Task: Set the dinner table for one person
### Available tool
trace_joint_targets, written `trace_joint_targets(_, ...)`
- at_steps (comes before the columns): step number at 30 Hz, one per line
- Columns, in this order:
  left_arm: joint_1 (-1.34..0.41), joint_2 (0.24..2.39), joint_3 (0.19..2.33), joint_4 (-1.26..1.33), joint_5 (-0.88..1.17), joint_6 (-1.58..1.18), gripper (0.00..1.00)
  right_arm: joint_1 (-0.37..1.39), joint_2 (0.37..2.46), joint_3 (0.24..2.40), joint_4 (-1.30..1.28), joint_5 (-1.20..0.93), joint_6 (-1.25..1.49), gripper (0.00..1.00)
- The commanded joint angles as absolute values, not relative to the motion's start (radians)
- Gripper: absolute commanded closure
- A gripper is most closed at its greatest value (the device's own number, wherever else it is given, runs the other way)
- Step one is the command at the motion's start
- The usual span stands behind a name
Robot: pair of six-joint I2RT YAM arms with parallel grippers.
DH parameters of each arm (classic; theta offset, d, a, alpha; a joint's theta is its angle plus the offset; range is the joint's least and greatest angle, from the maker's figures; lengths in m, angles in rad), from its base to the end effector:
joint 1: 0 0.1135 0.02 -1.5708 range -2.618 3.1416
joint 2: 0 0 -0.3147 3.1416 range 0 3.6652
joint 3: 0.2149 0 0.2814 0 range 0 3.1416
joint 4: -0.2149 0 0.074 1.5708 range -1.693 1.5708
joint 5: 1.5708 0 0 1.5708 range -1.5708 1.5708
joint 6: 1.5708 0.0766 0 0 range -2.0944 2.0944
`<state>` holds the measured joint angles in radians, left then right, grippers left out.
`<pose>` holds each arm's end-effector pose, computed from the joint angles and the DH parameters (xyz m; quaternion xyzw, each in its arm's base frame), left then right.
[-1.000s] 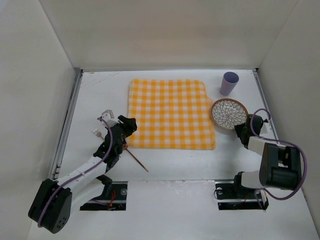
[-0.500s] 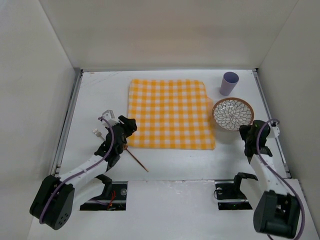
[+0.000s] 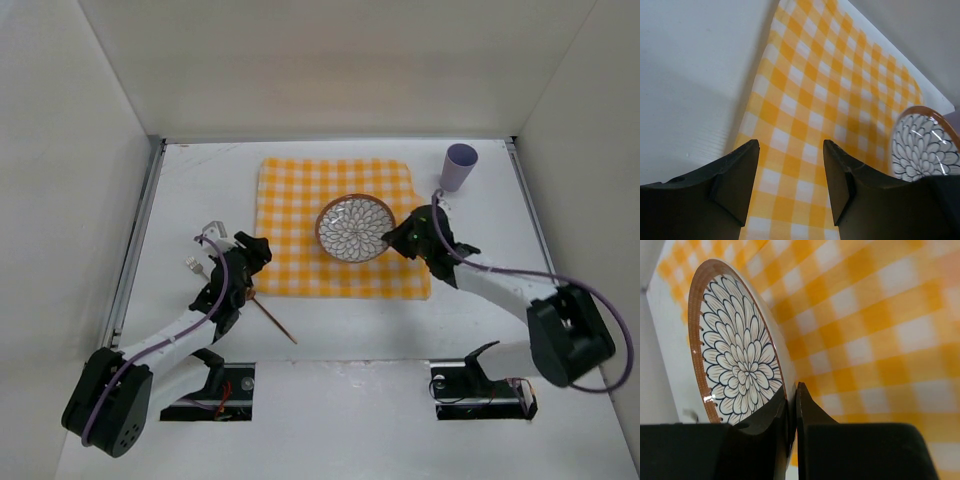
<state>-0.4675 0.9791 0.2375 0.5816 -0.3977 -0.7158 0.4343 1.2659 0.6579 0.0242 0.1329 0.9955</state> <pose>0.2191 -0.0774 0.2102 -0.2195 0.7247 -0.2296 0.6114 0.2860 0.1215 0.2233 0.2736 0.8357 0.2657 0.3953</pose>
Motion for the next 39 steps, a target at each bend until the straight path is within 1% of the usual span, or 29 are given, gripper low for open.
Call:
trace_joint_targets(1, -0.455, 0.973, 0.219, 0.64, -0.428, -0.716, 0.49, 0.475, 1.377, 0.824, 0.362, 0.058, 1.029, 0.93)
trace_joint_targets(5, -0.446, 0.962, 0.213, 0.635, -0.437, -0.715, 0.49, 0.487, 1.551, 0.928, 0.423, 0.028, 1.038, 0.93)
trace_joint_targets(11, -0.438, 0.976, 0.207, 0.64, -0.453, -0.715, 0.49, 0.489, 1.66, 0.957, 0.442, 0.005, 1.074, 0.93)
trace_joint_targets(15, -0.446, 0.991, 0.215, 0.64, -0.457, -0.713, 0.49, 0.504, 1.667, 0.924, 0.443, -0.003, 1.092, 0.92)
trace_joint_targets(23, -0.438, 1.002, 0.215, 0.649, -0.456, -0.716, 0.49, 0.528, 1.597, 0.818, 0.443, 0.002, 1.109, 0.92)
trace_joint_targets(29, -0.441, 0.991, 0.213, 0.649, -0.456, -0.713, 0.49, 0.542, 1.624, 0.743, 0.456, 0.011, 1.121, 0.9)
trace_joint_targets(30, -0.436, 0.994, 0.213, 0.649, -0.454, -0.715, 0.49, 0.545, 1.629, 0.733, 0.457, 0.012, 1.129, 0.88)
trace_joint_targets(31, -0.435, 0.999, 0.213, 0.649, -0.45, -0.718, 0.49, 0.55, 1.634, 0.729, 0.459, 0.018, 1.127, 0.84)
trace_joint_targets(34, -0.442, 0.997, 0.213, 0.649, -0.448, -0.718, 0.49, 0.562, 1.62, 0.713, 0.445, 0.067, 1.118, 0.63)
trace_joint_targets(36, -0.444, 1.0, 0.216, 0.649, -0.456, -0.713, 0.49, 0.562, 1.585, 0.698, 0.437, 0.097, 1.114, 0.52)
trace_joint_targets(39, -0.435, 1.002, 0.213, 0.649, -0.443, -0.719, 0.49, 0.562, 1.531, 0.69, 0.382, 0.126, 1.072, 0.45)
